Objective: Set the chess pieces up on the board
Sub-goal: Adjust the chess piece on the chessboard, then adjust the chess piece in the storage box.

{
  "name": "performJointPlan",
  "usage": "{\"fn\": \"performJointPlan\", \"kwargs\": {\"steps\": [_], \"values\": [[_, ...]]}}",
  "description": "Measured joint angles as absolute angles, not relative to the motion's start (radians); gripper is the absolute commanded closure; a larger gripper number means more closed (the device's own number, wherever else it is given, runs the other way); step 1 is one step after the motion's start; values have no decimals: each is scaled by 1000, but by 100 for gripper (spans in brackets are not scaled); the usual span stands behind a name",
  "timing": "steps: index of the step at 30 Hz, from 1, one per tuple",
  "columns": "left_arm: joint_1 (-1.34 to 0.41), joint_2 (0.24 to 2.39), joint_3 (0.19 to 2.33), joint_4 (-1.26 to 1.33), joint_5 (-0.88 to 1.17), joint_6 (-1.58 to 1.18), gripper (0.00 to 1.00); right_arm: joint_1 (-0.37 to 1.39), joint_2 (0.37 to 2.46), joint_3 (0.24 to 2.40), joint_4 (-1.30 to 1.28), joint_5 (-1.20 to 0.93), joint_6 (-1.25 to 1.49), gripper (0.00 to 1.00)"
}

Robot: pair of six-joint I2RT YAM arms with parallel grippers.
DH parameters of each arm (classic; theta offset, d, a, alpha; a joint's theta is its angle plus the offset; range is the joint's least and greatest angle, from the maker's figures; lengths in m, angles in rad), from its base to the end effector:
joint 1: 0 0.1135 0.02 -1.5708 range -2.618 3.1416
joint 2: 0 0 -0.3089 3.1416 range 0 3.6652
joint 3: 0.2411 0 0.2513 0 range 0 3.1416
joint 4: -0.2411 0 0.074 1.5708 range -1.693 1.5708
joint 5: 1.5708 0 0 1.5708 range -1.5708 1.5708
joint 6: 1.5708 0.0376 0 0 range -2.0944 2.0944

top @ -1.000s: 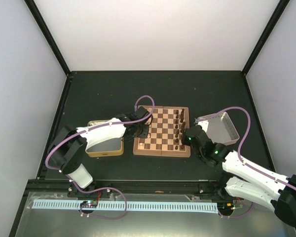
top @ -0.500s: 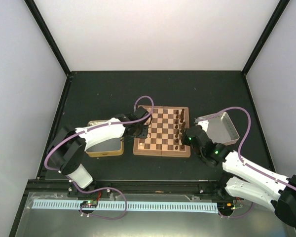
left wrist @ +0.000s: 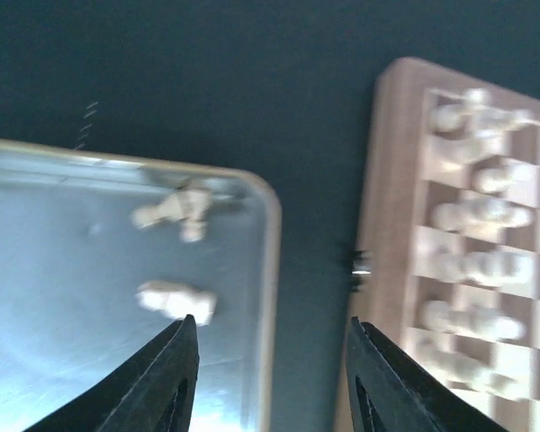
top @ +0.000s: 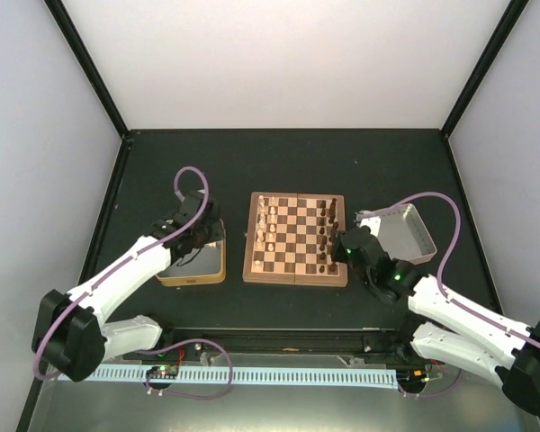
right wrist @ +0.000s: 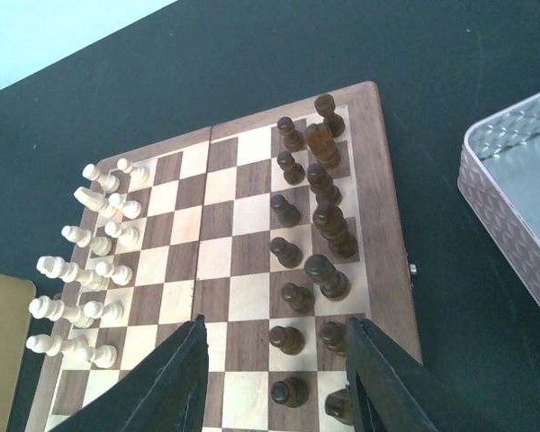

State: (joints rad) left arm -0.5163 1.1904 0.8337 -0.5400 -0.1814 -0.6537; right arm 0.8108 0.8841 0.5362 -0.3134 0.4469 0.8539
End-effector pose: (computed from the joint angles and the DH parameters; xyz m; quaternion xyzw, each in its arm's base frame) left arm 0.1983 -0.1048 0.2846 -0.0944 0.9356 -0.1106 0.3218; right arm 0.1214 0.1042 0.2593 0.1162 0.8737 0.1827 0.4355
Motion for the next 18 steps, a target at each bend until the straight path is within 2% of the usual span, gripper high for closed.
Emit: {"fn": "performJointPlan", "kwargs": {"steps": [2, 6, 10, 18], "values": [[-466, 1160, 775, -541, -185, -678, 41, 811, 900, 554, -309, 444, 842, 58], [-402, 1118, 686, -536, -181, -712, 39, 811, 944, 581, -283, 434, 827, 58], [-355, 1107, 616, -497, -152, -737, 40, 811, 999, 601, -267, 413, 811, 58], [-274, 1216, 578, -414, -66, -756, 50, 810, 1077, 634, -259, 386, 794, 58]]}}
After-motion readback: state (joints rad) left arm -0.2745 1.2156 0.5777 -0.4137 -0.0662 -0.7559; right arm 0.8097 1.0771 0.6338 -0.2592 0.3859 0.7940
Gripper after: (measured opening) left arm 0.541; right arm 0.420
